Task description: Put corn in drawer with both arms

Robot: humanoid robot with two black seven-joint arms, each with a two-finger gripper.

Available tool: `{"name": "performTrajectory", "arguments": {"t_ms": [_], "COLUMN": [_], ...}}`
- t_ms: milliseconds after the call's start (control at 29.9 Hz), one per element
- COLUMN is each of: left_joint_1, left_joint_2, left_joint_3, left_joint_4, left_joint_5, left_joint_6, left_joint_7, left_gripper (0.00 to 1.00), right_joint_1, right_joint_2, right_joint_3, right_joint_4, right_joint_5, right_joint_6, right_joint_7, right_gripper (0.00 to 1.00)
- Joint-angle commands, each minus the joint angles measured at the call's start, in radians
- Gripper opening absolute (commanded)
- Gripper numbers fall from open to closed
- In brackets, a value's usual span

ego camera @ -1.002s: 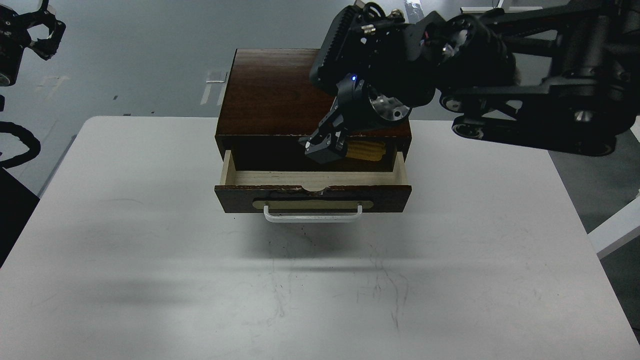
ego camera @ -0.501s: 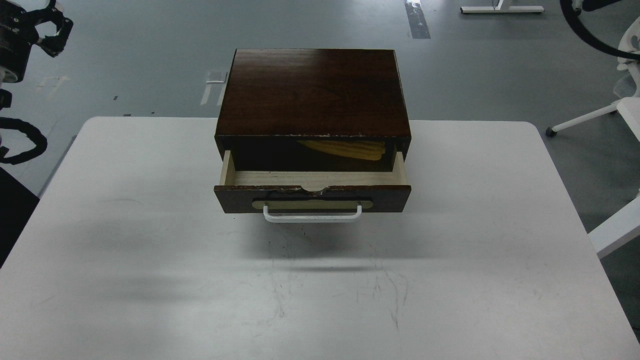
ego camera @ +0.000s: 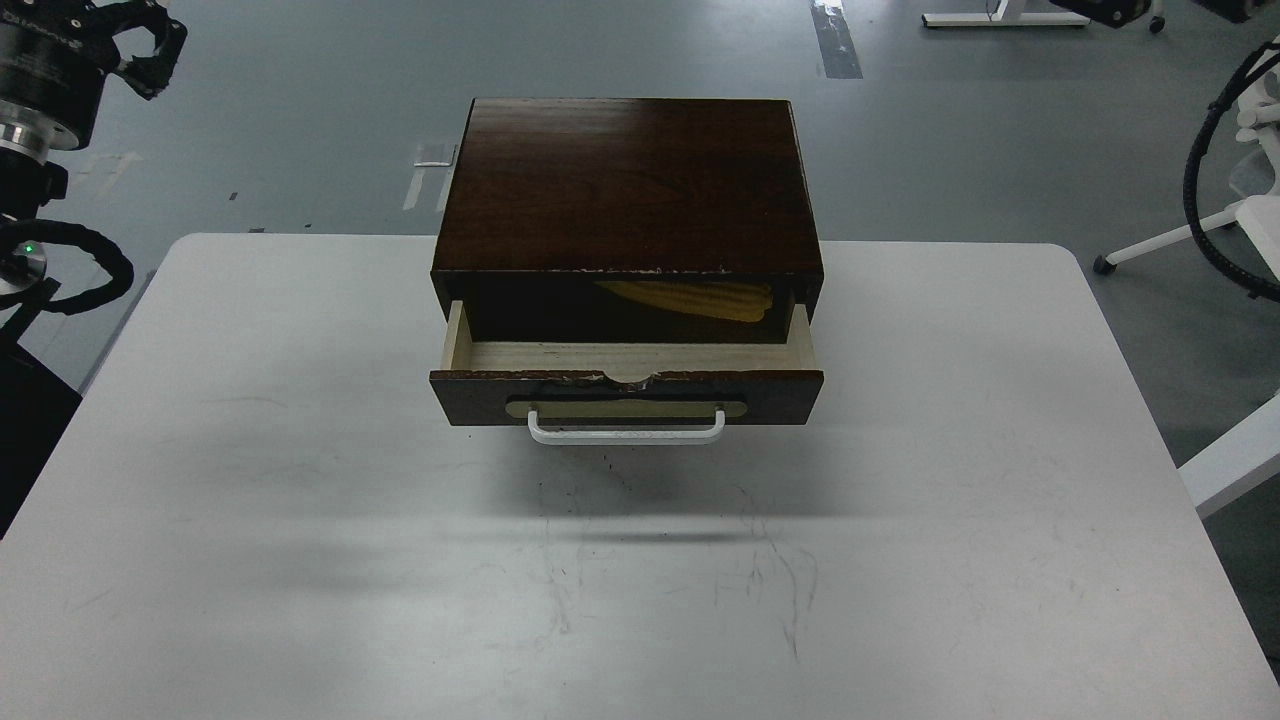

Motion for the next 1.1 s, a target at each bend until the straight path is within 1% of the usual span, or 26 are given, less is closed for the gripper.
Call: {"name": "performTrajectory", "arguments": {"t_ms": [0,134,301,367,534,634,801,1069], "left_joint_1": [-0.003,-0.004,-0.003,0.000,0.002,0.003,0.023,0.043], "left_joint_2": [-0.022,-0.026,-0.032,-0.051,-0.048,-0.041,-0.045,-0.052], "left_joint_3": [0.019,0.019,0.016,0.012,0.007,0.005,0.004,0.004], "left_joint_4": [0.000,0.001,0.006,0.006,0.006,0.006,0.014,0.030], "left_joint_5": [0.000,-0.002,-0.003,-0.005,-0.006,-0.011,-0.015,-0.018], "left_joint_6": [0.000,0.000,0.000,0.000,0.000,0.000,0.000,0.000], "left_joint_7": [0.017,0.040,0.043,0.045,0.045,0.045,0.043,0.043], "left_gripper": [0.98,0.98,0.98,0.98,0.98,0.98,0.98,0.98], "right_joint_1": [-0.073,-0.135,-0.233,-0.282,-0.343,-0.359,-0.383,-0.389], "right_joint_2": [0.014,0.058,0.086,0.130,0.163,0.164,0.172,0.172], "right_joint_3": [0.008,0.011,0.084,0.153,0.238,0.238,0.226,0.224], "right_joint_4": [-0.141,-0.238,-0.236,-0.242,-0.244,-0.250,-0.293,-0.288], "right_joint_5": [0.233,0.351,0.519,0.581,0.591,0.589,0.585,0.582], "right_joint_6": [0.001,0.001,0.001,0.001,0.001,0.001,0.001,0.001], "right_joint_7": [-0.002,-0.002,0.000,0.000,0.003,0.014,0.014,0.014], "right_gripper": [1.00,1.00,1.00,1.00,1.00,1.00,1.00,1.00]}}
